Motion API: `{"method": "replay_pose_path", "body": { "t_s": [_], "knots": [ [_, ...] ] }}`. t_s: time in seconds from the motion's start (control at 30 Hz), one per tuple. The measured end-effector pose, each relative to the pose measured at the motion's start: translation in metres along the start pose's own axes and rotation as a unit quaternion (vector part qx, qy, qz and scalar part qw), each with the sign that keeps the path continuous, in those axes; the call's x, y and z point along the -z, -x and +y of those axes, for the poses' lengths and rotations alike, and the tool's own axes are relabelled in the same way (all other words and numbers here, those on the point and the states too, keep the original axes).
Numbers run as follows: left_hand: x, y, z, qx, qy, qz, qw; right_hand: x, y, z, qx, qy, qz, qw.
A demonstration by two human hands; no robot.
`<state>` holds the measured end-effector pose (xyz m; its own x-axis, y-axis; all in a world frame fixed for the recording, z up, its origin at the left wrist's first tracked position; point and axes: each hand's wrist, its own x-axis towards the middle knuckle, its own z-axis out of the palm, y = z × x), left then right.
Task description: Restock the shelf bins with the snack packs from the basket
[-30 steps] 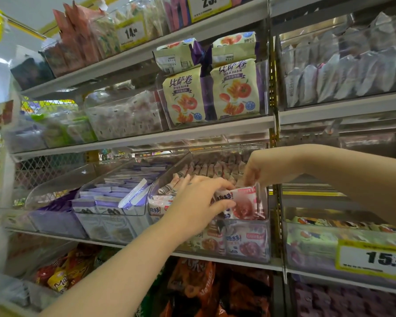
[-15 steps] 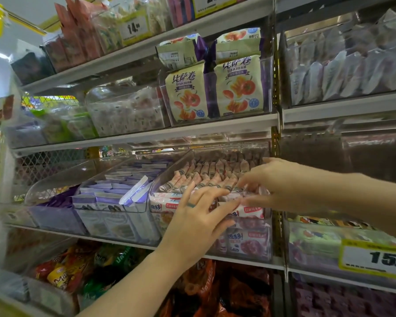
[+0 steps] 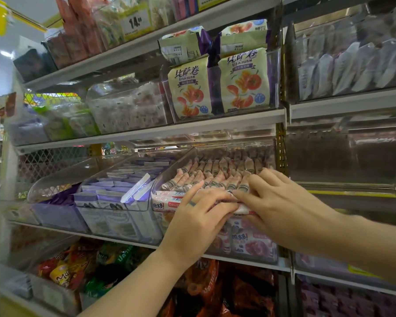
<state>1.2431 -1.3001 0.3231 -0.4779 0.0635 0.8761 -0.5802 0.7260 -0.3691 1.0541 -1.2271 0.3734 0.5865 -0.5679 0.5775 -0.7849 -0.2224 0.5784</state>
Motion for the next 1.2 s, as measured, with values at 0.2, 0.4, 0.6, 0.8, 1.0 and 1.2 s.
{"method": "replay_pose_path", "body": {
  "t_s": [0.2,0.4,0.6,0.8,1.0,1.2],
  "knots": [
    [-0.002,-0.005,-0.004,-0.002,-0.020,-0.012,1.000,-0.006,-0.001,-0.006,-0.005,0.046,-0.003,0.999],
    [0.011,-0.009,-0.006,0.054,0.061,-0.076,0.994,0.004,-0.019,0.013,-0.002,-0.044,-0.230,0.972],
    [0.019,0.011,-0.013,0.188,-0.028,-0.157,0.969,0.010,-0.032,-0.006,-0.045,-0.092,-0.174,0.979],
    [0.009,0.020,-0.013,0.191,-0.073,-0.258,0.944,-0.006,-0.028,-0.029,-0.056,-0.007,-0.202,0.978],
    [0.023,0.026,-0.021,0.175,-0.024,-0.255,0.951,0.004,-0.030,-0.022,-0.053,-0.011,-0.206,0.977],
    [0.035,0.044,-0.042,0.281,-0.080,-0.251,0.923,-0.003,-0.061,-0.048,0.019,-0.078,-0.131,0.988]
  ]
}}
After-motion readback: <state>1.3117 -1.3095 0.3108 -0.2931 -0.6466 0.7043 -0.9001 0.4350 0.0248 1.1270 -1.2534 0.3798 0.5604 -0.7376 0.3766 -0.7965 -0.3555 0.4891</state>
